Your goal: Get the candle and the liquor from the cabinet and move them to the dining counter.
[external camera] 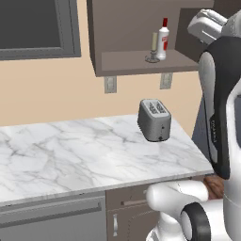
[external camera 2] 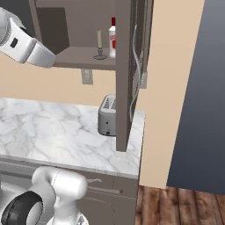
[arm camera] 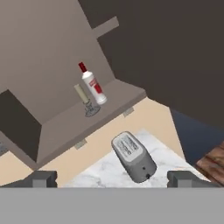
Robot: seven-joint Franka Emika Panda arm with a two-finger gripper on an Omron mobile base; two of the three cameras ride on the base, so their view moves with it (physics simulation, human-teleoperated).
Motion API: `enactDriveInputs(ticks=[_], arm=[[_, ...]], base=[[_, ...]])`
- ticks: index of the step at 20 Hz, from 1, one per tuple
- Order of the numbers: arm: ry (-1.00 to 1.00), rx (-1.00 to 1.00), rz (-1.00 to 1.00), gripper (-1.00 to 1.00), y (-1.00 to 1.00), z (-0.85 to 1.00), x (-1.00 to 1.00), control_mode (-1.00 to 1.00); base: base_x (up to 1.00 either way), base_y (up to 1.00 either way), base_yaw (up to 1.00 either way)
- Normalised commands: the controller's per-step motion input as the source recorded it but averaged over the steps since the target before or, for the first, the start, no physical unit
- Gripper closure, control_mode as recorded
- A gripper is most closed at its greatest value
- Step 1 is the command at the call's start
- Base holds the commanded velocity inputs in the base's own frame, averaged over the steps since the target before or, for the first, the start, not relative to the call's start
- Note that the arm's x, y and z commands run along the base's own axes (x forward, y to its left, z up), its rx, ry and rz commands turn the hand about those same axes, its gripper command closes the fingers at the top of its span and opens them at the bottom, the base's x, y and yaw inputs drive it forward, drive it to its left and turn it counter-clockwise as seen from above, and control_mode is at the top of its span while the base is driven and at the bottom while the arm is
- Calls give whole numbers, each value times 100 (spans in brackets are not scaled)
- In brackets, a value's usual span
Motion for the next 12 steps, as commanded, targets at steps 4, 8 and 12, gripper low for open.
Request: enactDriveInputs(ticks=[4,8,12], arm=[[-9,0,31,-100,4,-5,4,-100],[-13,-5,13,-100,6,-16,10,-100],[-13,-6,8,-100,1,-20,18,-100]], base=[[0,0,0],[0,0,0],[0,0,0]])
